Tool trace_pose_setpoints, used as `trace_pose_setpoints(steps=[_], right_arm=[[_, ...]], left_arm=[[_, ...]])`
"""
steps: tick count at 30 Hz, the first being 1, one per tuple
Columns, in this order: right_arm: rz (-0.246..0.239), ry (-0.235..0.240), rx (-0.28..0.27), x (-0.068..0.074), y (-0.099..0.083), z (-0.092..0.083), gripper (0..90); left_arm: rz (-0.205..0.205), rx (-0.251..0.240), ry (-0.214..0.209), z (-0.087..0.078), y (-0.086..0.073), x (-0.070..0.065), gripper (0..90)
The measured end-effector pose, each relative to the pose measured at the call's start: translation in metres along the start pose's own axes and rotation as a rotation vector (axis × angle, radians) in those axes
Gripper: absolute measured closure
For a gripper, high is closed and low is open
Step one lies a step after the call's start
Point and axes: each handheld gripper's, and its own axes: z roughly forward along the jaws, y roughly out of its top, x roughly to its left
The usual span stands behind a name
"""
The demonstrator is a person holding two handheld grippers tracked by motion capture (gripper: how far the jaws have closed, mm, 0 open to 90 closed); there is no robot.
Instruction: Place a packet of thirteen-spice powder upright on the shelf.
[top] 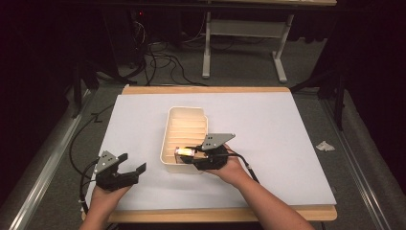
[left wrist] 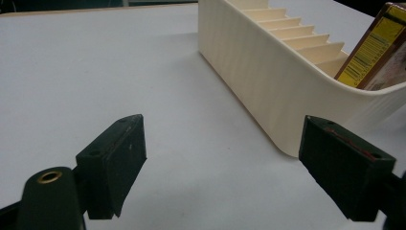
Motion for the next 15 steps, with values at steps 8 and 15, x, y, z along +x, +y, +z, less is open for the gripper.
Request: trace_pose_setpoints(steps=[8, 15], right_arm=[[0.000, -0.014, 0.004, 0.0019, 0.0013, -0.0019, 55.4], [-0.006, -0.030, -0.009, 0.0012, 0.0032, -0.0042, 49.2]], left_arm=[[-0.001, -0.001, -0.001, 0.0000, 0.0001, -0.0001, 16.7], [0.000, 0.000, -0.001, 0.0000, 0.0000, -0.0003, 16.7]])
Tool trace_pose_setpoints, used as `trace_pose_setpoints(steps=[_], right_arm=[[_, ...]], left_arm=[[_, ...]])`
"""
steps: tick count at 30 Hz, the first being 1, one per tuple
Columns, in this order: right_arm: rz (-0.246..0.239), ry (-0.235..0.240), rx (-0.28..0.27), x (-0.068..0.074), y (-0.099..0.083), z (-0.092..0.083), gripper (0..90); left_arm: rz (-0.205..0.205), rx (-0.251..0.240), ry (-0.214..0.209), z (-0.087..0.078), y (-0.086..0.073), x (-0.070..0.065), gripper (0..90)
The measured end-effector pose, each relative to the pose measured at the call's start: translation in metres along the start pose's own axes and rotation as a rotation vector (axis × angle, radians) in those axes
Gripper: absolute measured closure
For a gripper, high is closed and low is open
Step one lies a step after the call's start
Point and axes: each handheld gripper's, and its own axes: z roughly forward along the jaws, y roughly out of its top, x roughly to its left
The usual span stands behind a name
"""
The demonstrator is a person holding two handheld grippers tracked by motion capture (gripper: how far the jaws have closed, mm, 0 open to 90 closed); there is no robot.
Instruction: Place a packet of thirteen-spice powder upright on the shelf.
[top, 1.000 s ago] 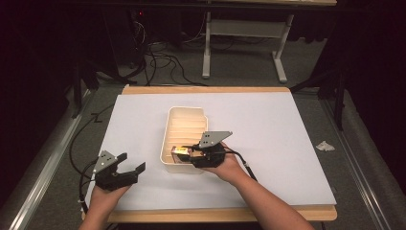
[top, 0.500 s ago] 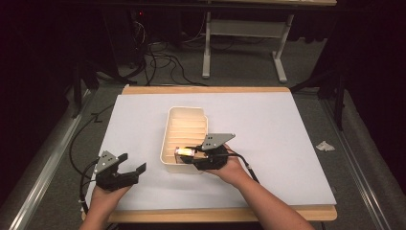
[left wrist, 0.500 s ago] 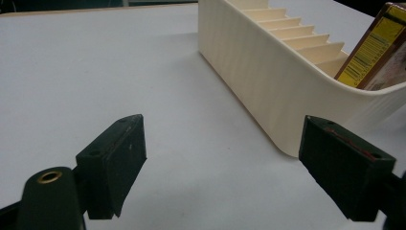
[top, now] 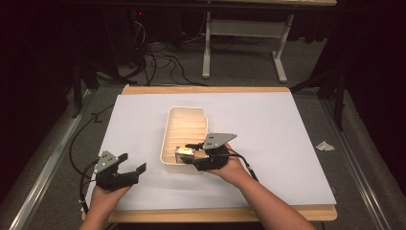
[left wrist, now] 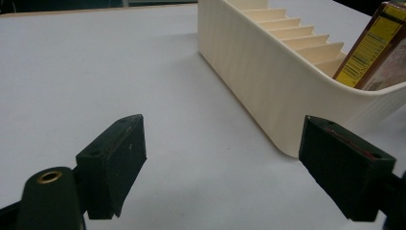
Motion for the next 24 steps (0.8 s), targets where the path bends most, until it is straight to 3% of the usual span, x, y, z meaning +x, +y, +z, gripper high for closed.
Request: trace_pose_setpoints(steps=[5, 7, 14, 24], right_arm=[[0.006, -0.010, -0.002, 0.000, 0.001, -0.001, 43.7], [0.019, -0.025, -0.003, 0.000, 0.003, -0.001, 34.7], [0.030, -0.061, -0.004, 0.001, 0.009, -0.006, 21.4], [0.043, -0.146, -0.012, -0.003, 0.013, -0.022, 16.4]], left_arm=[[0.001, -0.001, 0.001, 0.000, 0.000, 0.000, 16.7], [0.000, 0.002, 0.001, 0.000, 0.000, 0.000, 16.7], [-0.001, 0.003, 0.001, 0.001, 0.000, 0.000, 16.7], [-0.005, 0.007, -0.001, 0.002, -0.001, -0.001, 16.4]])
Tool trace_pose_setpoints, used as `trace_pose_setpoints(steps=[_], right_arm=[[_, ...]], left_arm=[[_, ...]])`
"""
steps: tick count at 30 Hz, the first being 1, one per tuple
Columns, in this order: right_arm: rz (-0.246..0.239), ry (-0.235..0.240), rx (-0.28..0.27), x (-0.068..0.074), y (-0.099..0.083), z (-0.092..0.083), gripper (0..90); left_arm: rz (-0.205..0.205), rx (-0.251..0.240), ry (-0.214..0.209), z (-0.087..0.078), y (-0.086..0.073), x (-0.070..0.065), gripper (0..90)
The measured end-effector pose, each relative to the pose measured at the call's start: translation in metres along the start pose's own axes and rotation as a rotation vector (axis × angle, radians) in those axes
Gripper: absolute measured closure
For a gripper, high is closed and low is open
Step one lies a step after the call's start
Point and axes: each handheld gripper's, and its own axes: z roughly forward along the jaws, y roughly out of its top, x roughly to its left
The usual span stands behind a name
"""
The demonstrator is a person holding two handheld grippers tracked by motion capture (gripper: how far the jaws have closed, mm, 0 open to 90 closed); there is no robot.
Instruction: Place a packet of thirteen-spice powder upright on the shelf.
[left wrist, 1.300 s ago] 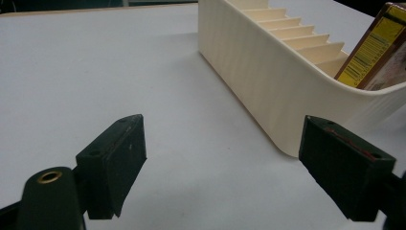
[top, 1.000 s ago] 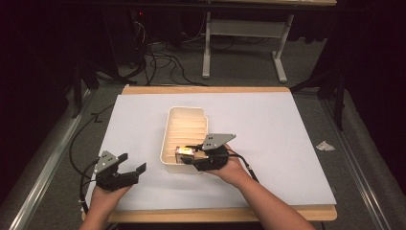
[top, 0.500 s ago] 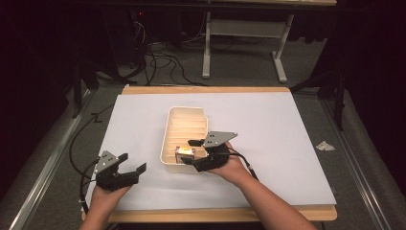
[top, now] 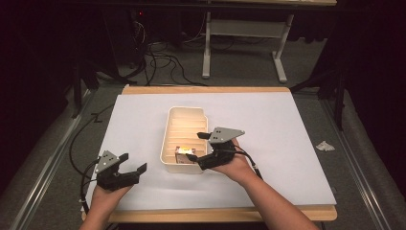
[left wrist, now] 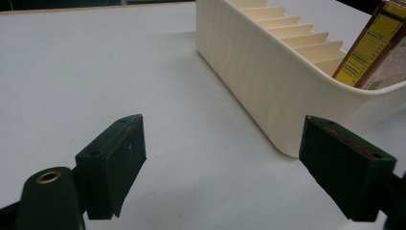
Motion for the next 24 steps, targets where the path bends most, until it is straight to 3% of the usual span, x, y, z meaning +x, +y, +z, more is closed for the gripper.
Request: trace_pose_setpoints(steps=[8, 17, 24], right_arm=[[0.020, -0.078, -0.024, -0.015, -0.002, -0.027, 16.6], [0.073, -0.191, -0.023, -0.032, -0.019, -0.059, 17.5], [0.118, -0.332, -0.001, -0.048, -0.047, -0.096, 17.7]], left_arm=[[0.006, 0.004, 0.002, 0.001, -0.001, 0.000, 16.3], [-0.016, 0.011, -0.004, 0.001, -0.001, 0.000, 16.6], [-0.027, 0.014, -0.006, 0.002, -0.001, 0.000, 18.1]])
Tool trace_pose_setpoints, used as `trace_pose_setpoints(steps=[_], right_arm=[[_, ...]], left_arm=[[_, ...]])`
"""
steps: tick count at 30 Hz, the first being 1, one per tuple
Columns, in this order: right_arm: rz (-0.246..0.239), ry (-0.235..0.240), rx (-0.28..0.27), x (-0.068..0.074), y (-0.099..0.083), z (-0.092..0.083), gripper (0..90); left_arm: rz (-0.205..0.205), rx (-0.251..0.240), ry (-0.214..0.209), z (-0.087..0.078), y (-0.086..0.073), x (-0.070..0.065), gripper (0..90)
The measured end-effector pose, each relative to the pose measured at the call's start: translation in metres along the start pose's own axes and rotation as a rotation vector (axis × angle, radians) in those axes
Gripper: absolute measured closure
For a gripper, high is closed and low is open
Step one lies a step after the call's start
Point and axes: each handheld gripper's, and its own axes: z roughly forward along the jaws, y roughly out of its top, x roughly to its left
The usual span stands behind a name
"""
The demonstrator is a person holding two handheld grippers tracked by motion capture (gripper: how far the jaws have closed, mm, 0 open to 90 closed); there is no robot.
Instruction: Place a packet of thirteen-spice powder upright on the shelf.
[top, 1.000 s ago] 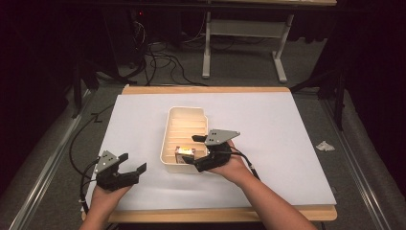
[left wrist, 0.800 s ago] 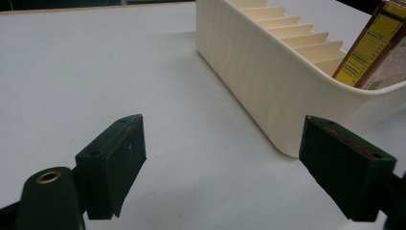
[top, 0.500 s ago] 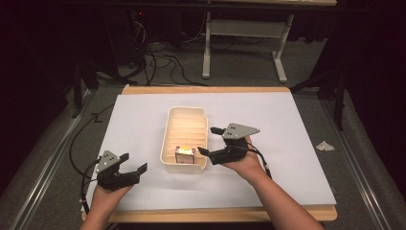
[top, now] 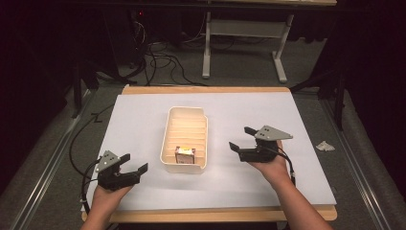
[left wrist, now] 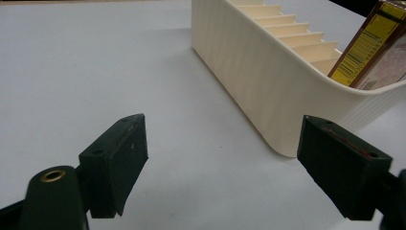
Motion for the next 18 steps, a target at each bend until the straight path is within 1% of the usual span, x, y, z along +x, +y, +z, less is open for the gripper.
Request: trace_pose_setpoints(steps=[1, 2, 3, 5, 6, 7, 8, 12, 13, 14, 15, 16, 17, 18], right_arm=[[0.000, 0.000, 0.000, 0.000, 0.000, 0.000, 17.7], [0.002, -0.029, 0.006, -0.006, -0.007, -0.008, 17.7], [0.005, -0.048, 0.011, -0.008, -0.011, -0.013, 17.6], [0.004, -0.082, 0.015, -0.012, -0.018, -0.022, 17.6], [0.014, -0.099, 0.019, -0.013, -0.022, -0.027, 17.6], [0.014, -0.099, 0.019, -0.013, -0.022, -0.027, 17.6], [0.031, -0.133, 0.015, -0.016, -0.029, -0.038, 17.6], [0.046, -0.198, -0.005, -0.022, -0.043, -0.063, 17.5], [0.046, -0.198, -0.005, -0.022, -0.043, -0.063, 17.5], [0.060, -0.212, -0.009, -0.023, -0.047, -0.069, 17.5], [0.087, -0.231, -0.013, -0.026, -0.054, -0.079, 17.6], [0.094, -0.237, -0.013, -0.027, -0.055, -0.083, 17.5], [0.086, -0.250, -0.018, -0.029, -0.056, -0.085, 17.5], [0.091, -0.263, -0.020, -0.029, -0.057, -0.086, 17.5]], left_arm=[[0.000, 0.000, 0.000, 0.000, 0.000, 0.000, 18.4], [-0.004, 0.001, 0.002, 0.000, 0.000, 0.000, 18.4], [-0.010, -0.001, 0.002, 0.000, 0.000, 0.000, 18.4], [0.000, -0.001, 0.002, 0.001, -0.001, 0.000, 18.4], [-0.001, -0.005, 0.002, 0.001, -0.001, 0.000, 18.4], [-0.001, -0.005, 0.002, 0.001, -0.001, 0.000, 18.4], [0.004, -0.003, 0.002, 0.001, -0.001, 0.000, 18.4], [0.026, 0.001, 0.012, 0.002, -0.004, 0.000, 17.3], [0.026, 0.001, 0.012, 0.002, -0.004, 0.000, 16.9], [0.032, 0.002, 0.013, 0.002, -0.005, 0.001, 16.9], [0.036, -0.002, 0.016, 0.003, -0.005, 0.000, 16.4], [0.036, -0.005, 0.016, 0.003, -0.005, 0.000, 16.2], [0.035, -0.007, 0.016, 0.004, -0.005, 0.000, 16.0], [0.038, -0.005, 0.016, 0.004, -0.005, 0.000, 15.9]])
